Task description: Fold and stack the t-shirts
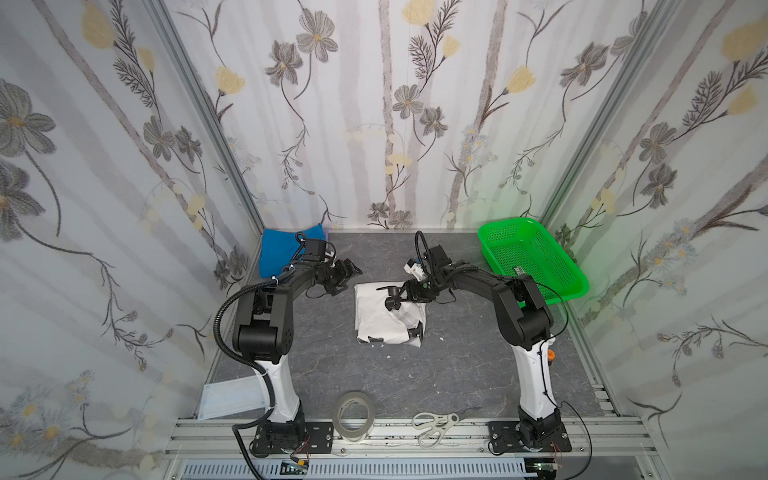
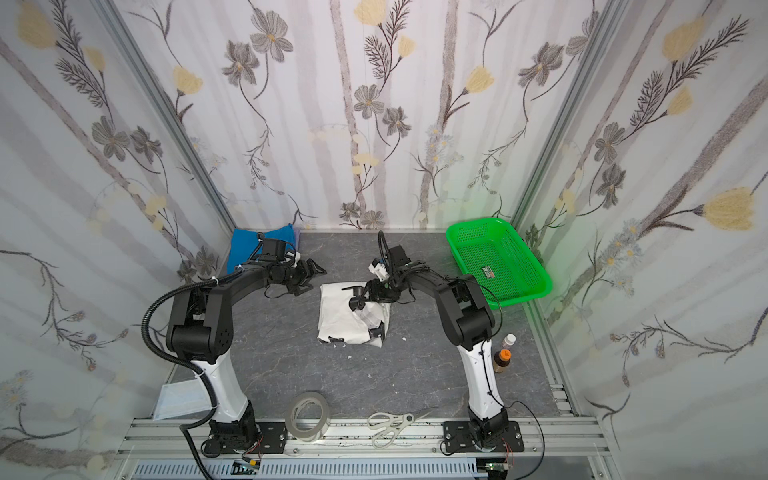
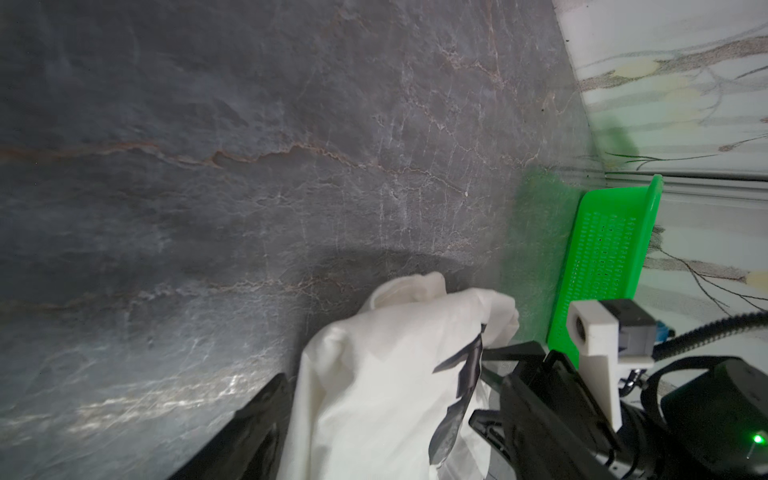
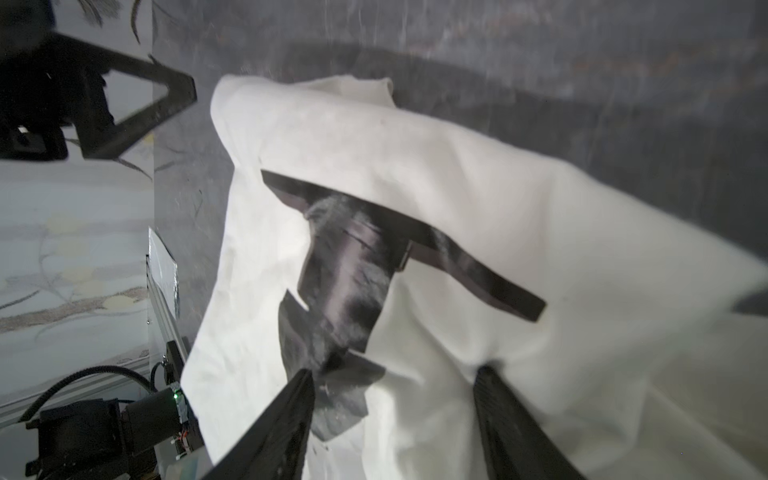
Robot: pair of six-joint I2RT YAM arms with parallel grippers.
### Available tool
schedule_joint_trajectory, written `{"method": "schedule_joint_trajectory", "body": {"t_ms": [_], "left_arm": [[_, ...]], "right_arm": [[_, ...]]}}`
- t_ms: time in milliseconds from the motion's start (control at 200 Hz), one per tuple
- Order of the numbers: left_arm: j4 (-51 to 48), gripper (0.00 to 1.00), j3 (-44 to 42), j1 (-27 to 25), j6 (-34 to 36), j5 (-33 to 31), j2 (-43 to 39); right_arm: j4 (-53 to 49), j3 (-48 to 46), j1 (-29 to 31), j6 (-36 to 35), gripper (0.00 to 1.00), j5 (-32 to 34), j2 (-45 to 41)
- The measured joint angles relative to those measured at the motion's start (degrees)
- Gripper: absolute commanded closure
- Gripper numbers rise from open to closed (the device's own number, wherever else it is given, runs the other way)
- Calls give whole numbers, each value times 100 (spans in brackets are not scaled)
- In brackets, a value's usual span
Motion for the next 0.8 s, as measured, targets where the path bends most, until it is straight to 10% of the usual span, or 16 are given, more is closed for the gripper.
{"method": "schedule_joint_trajectory", "body": {"t_ms": [250, 799], "left_arm": [[-192, 19, -212, -208, 175, 181, -96], [-417, 39, 811, -662, 767, 345, 774]], "right_arm": [[525, -1298, -264, 389, 35, 431, -1462], [984, -1032, -717, 892, 60, 535, -793]]}}
